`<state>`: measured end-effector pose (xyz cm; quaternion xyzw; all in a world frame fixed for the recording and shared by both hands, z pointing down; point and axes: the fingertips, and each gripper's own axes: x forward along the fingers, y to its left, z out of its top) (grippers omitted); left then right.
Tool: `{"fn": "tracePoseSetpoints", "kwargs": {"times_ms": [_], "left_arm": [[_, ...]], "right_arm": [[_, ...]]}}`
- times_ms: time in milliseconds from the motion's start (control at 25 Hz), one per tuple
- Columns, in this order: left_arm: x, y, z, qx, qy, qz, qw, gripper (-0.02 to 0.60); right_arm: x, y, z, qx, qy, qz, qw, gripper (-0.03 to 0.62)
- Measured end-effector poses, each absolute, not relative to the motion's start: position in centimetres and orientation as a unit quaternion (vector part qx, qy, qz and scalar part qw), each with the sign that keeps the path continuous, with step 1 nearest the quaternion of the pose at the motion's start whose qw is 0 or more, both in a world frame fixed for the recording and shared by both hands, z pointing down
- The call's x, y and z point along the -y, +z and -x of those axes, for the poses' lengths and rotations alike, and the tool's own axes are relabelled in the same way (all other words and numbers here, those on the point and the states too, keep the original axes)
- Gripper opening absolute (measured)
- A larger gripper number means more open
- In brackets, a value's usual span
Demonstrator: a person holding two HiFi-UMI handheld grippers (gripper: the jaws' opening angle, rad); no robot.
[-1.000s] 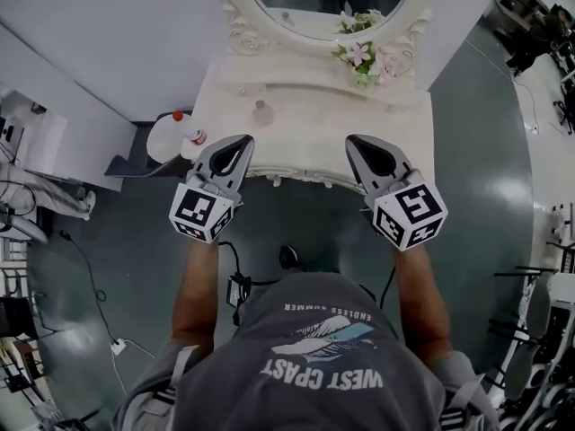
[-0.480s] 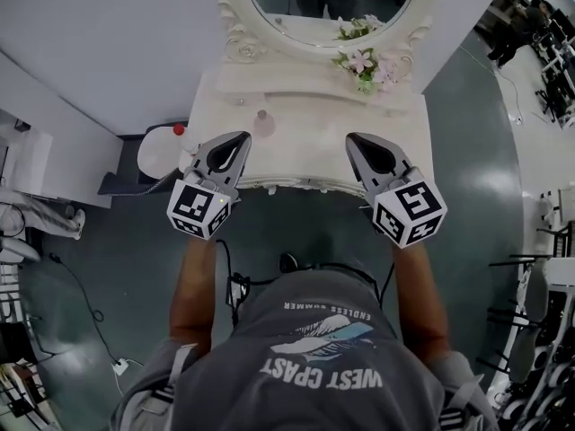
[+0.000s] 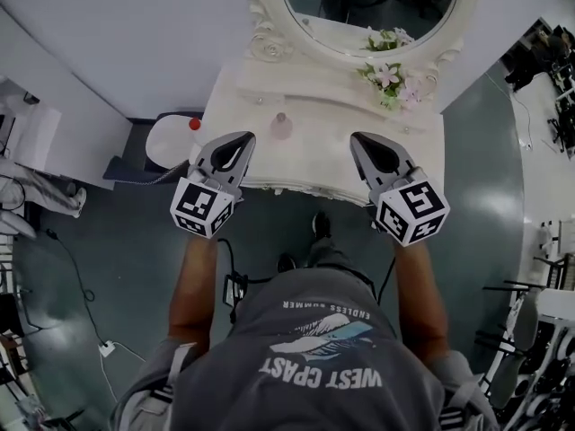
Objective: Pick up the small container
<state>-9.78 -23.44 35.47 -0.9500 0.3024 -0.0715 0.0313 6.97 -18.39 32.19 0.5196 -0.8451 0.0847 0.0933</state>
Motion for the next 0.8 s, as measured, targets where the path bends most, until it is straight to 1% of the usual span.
{"fn": "tracePoseSetpoints", "kwargs": {"times_ms": [360, 800], "left_arm": [[25.5, 36.7, 10.2, -0.341, -0.089, 0.936, 0.018, 0.017], [29.0, 40.7, 9.5, -0.379, -0.098, 0.920, -0.017, 0.018]], "right_arm": [[23.1, 33.6, -6.0, 0.875, 0.093, -0.465, 0.096, 0.026], [28.0, 35.2, -6.5, 0.896, 0.097, -0.420, 0.109, 0.026]]}}
